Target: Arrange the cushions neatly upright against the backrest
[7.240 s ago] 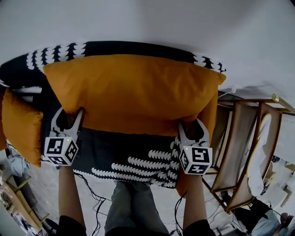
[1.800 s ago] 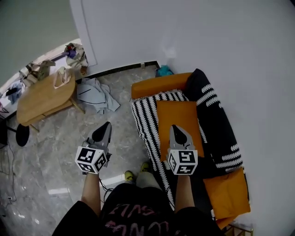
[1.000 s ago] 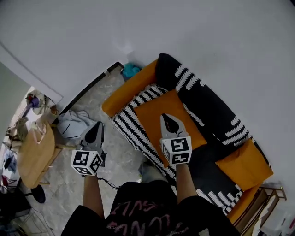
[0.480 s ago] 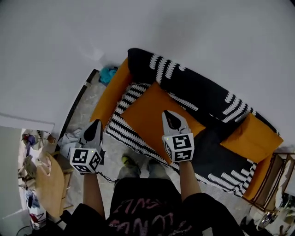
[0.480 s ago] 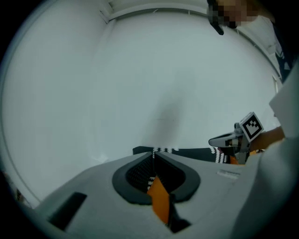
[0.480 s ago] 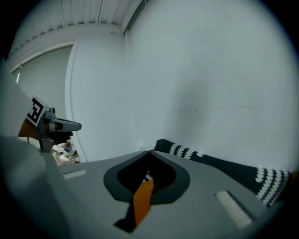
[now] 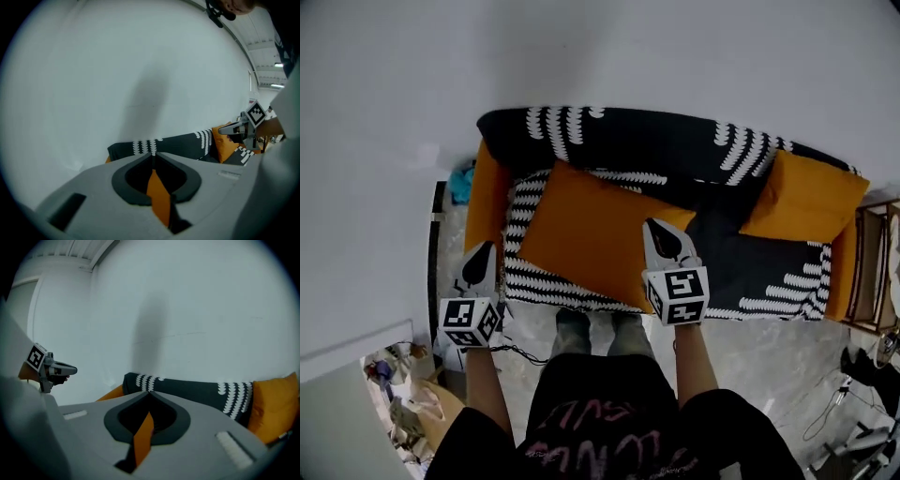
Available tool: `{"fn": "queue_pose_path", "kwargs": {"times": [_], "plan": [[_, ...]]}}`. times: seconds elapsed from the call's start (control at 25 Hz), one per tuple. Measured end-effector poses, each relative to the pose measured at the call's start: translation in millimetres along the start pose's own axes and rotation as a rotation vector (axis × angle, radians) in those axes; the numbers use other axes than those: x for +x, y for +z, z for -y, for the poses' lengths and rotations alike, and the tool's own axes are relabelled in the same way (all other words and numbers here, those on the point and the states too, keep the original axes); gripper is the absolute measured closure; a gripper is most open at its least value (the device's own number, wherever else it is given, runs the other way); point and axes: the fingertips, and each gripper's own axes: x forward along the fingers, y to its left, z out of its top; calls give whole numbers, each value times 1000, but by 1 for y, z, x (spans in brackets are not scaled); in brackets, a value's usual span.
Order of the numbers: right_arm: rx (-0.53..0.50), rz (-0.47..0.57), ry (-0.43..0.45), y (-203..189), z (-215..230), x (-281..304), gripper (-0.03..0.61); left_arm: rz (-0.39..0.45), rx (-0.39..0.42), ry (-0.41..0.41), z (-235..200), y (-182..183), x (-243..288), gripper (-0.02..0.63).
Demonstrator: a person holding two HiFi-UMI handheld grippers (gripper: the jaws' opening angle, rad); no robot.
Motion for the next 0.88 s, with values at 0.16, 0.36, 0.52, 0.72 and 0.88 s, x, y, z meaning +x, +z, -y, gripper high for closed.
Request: {"fn": "queue_pose_path", "kwargs": {"times": [0.16, 0.36, 0.52, 0.72, 0.88], "plan": [[57, -33, -120, -27, 23, -9, 568, -45, 22, -89, -5, -13, 42, 594], [128, -86, -243, -64, 29, -20, 568, -108, 75, -224, -2, -32, 80, 591], [124, -136, -327, -92, 33, -27, 568, -149, 77, -286, -1, -51, 103, 596], [176, -194, -383, -133, 38, -29, 568, -212, 74, -332, -1, -84, 135, 612], [234, -220, -407, -162, 41, -27, 568, -269, 67, -355, -3, -115, 154, 606]]}}
